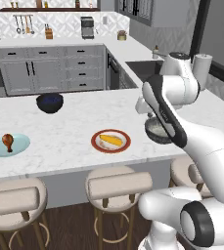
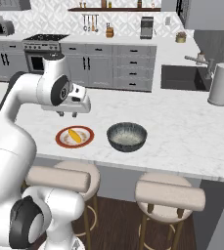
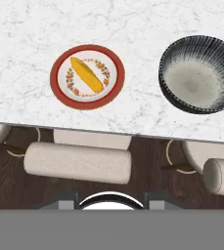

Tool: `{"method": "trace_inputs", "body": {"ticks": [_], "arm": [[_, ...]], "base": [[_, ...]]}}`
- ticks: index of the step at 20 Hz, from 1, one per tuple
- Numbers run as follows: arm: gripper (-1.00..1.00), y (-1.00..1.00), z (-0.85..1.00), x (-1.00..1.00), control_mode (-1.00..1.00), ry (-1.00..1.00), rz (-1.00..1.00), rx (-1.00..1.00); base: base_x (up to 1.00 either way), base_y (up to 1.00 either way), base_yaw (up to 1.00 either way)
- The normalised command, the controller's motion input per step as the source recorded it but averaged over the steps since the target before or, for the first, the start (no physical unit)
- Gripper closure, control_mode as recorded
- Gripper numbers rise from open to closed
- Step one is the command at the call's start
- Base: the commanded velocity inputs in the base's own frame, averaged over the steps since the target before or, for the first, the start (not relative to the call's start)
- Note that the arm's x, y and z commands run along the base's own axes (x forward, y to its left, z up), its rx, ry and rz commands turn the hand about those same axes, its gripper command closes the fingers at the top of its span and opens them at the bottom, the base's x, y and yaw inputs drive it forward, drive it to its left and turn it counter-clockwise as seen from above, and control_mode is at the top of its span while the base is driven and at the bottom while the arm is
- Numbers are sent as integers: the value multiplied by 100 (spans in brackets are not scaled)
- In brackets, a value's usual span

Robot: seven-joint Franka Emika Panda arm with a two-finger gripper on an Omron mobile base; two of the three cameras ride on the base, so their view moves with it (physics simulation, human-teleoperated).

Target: Pick the chicken drumstick and corn from their plates and place them in the bowl. Then put the bowl in the fridge.

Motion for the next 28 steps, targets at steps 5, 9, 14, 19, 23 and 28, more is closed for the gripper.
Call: {"method": "trace_inputs", "body": {"ticks": [5,9,14,19,23,28], "arm": [[-100,3,-1,-59,-100,-3,5,0],[-100,21,-3,-63,-100,-6,9,-6],[-100,33,-42,6,-100,-1,28,-11],[-100,63,-63,73,-100,6,35,-2],[-100,62,-54,100,-100,25,29,-2],[-100,17,-35,86,-100,19,18,-4]], "base": [[0,0,0],[0,0,0],[0,0,0],[0,0,0],[0,0,0],[0,0,0]]}}
